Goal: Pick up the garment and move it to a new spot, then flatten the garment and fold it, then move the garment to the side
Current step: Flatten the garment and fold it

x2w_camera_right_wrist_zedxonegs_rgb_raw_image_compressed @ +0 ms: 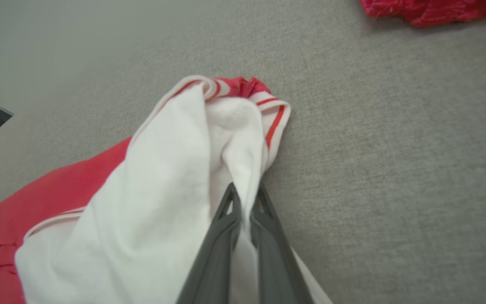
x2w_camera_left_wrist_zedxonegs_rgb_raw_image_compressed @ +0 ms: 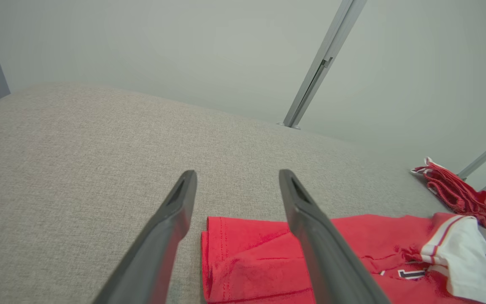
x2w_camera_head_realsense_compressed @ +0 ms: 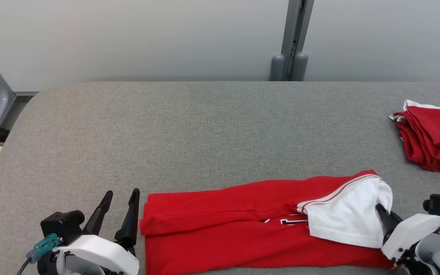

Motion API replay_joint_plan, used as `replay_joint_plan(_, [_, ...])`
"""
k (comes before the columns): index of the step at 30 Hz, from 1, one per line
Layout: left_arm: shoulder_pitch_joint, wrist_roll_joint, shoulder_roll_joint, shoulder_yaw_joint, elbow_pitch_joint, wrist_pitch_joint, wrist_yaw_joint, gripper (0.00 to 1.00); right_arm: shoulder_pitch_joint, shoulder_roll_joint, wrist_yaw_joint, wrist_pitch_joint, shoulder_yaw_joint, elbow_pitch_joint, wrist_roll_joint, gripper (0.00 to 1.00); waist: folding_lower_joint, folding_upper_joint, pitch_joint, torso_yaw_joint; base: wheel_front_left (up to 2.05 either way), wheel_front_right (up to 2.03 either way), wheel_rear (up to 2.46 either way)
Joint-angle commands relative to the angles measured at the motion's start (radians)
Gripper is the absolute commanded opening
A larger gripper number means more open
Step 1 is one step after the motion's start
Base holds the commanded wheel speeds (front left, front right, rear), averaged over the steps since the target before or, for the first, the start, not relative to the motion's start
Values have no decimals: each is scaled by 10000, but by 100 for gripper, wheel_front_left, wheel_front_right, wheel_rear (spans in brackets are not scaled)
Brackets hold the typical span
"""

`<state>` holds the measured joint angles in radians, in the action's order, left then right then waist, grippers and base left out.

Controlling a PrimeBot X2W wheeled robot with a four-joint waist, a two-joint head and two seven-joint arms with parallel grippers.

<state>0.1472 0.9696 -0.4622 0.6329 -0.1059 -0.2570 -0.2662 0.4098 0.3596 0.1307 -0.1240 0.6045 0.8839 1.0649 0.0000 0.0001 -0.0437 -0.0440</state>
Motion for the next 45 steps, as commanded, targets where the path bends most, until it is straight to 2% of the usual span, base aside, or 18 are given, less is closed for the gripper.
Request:
replay_joint_plan(1, [60,-54,-17,-48,-6,-27,22,100,114,231,3,-130,-91,-6,33,0,0,-1,1,37,0,0,0])
replay_joint_plan(6, [53,-89,57,-64,-7,-41,74,100,291,681,3,-374,-250,10,-106,0,0,-1,-5,171,0,0,0])
replay_joint_plan(13, [-11,-79,48,-197,-46,-58,75,100,366,924,3,-786,-346,-385,-287,0,0,-1,123,253,0,0,0])
replay_joint_plan(19, [-288,-78,-164,-660,86,-69,-81,100,264,1020,3,-1107,-395,-1203,-735,0,0,-1,363,206,0,0,0])
replay_joint_plan(26, [-689,-81,-300,-961,358,-79,-281,100,12,829,4,-979,-254,-2814,-1741,0,0,-1,564,-80,0,0,0])
replay_joint_plan(33, [-855,-12,-276,-956,373,-34,-309,100,-534,370,4,-105,-392,-4449,-2792,0,0,-1,647,-670,0,0,0])
replay_joint_plan(38, [-912,12,-284,-938,343,2,-297,100,-922,-441,4,819,-516,-5363,-3444,0,0,-1,684,-1106,0,0,0])
replay_joint_plan(45, [-767,-31,-185,-830,309,59,-243,100,-1123,-1548,4,1687,-110,-5441,-3684,0,0,-1,672,-1710,0,0,0])
